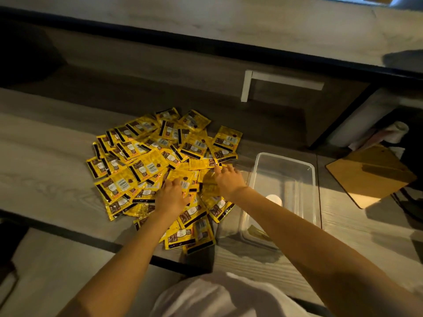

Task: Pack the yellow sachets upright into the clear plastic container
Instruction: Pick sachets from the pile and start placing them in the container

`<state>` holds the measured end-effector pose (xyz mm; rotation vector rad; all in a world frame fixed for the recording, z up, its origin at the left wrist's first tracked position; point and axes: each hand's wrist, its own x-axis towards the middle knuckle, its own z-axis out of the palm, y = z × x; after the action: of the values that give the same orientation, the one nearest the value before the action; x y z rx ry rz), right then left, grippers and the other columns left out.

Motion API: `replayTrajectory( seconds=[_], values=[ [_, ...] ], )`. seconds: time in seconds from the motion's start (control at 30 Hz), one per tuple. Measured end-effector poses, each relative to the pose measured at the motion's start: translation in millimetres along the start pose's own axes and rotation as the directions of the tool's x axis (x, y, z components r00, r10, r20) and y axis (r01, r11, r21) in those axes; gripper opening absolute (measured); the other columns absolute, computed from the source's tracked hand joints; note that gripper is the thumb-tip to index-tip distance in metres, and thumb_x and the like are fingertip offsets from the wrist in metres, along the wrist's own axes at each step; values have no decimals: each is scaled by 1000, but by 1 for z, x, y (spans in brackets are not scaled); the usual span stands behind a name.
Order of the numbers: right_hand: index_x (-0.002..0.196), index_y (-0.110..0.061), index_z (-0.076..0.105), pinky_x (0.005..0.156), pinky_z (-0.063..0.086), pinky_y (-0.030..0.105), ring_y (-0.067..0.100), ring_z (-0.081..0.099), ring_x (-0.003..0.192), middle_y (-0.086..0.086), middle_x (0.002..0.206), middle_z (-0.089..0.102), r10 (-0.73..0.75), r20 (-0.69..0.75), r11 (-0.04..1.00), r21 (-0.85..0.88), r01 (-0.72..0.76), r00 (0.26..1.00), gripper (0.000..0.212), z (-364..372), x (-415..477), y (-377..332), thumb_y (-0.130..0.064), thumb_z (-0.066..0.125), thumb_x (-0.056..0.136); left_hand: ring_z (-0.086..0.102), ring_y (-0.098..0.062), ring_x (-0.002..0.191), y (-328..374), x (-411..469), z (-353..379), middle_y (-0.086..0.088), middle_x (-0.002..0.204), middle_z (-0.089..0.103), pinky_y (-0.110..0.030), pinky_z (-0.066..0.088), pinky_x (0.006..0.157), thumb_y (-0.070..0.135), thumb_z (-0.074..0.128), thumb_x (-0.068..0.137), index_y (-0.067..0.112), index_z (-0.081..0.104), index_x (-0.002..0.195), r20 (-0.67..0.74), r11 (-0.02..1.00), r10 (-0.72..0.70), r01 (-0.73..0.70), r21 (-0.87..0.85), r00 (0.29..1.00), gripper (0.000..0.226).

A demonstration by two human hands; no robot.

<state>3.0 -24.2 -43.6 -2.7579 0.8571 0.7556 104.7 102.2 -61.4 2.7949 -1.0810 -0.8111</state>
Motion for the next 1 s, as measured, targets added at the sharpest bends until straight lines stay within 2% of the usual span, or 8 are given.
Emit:
replayTrajectory(
  seconds=[0.13, 0.3, 0.43, 0.53, 0.7, 0.77, 0.87, 1.0],
  values=[
    [135, 2, 35, 109, 32, 46, 34, 48, 124, 18, 133, 51, -109, -105, 985, -146, 93, 988, 48, 0, 0, 0, -5, 52, 91, 52, -36, 119, 8, 0, -8, -18, 135, 47, -44, 47, 90, 15, 52, 90, 11, 28, 142, -63, 997, 23, -27, -70, 998, 57],
    [116, -1, 54, 85, 47, 41, 37, 59, 105, 19, 113, 62, 40, -264, 968, 251, 29, 964, 25, -21, -5, 12, -7, 43, 94, 59, -40, 99, 12, 6, -31, -25, 112, 59, -47, 49, 76, 3, 48, 91, 3, 37, 132, -223, 939, -85, 3, -343, 971, 43],
    [85, -9, 64, 76, 50, 40, 34, 63, 96, 18, 99, 67, 225, -295, 710, 703, 51, 929, 8, -46, -9, 37, -15, 60, 87, 60, -34, 97, 26, 6, -67, -16, 102, 64, -39, 48, 73, 6, 56, 85, 3, 51, 116, -257, 810, -120, -55, -584, 959, 31],
    [68, -16, 53, 71, 52, 38, 28, 63, 90, 12, 88, 62, 361, -251, 426, 901, 80, 898, 19, -66, -28, 62, -11, 62, 85, 63, -30, 88, 48, -1, -93, -8, 90, 66, -39, 50, 76, 15, 54, 88, 13, 56, 99, -241, 682, -62, -135, -719, 969, 11],
    [83, -9, 57, 72, 54, 30, 23, 64, 90, 11, 94, 64, 450, -209, 214, 969, 122, 868, 9, -66, -69, 107, -9, 66, 83, 61, -16, 90, 104, -12, -106, -3, 103, 62, -27, 50, 71, 3, 58, 86, 14, 48, 115, -179, 536, 119, -215, -816, 977, 33],
    [102, 0, 57, 80, 54, 37, 25, 64, 95, 16, 103, 65, 494, -170, 124, 984, 124, 853, 27, -56, -84, 123, 0, 68, 78, 61, -16, 94, 126, -18, -102, -2, 103, 60, -25, 51, 71, -7, 62, 80, 14, 45, 119, -173, 495, 218, -261, -828, 961, 47],
    [120, -4, 48, 79, 56, 35, 28, 63, 103, 15, 114, 64, 466, -130, -42, 985, 168, 875, 48, -35, -106, 141, 13, 60, 77, 60, -15, 87, 152, -25, -88, -2, 93, 61, -23, 51, 69, -11, 65, 75, 15, 49, 100, -145, 555, 370, -344, -757, 918, 39],
    [106, -18, 56, 65, 59, 27, 19, 65, 86, 2, 92, 67, 481, -89, -225, 949, 220, 872, 43, -10, -131, 149, 16, 46, 82, 53, -13, 68, 167, -30, -63, 1, 69, 54, -24, 42, 56, -4, 60, 77, 20, 47, 69, -61, 608, 398, -313, -730, 916, 28]
  ],
)
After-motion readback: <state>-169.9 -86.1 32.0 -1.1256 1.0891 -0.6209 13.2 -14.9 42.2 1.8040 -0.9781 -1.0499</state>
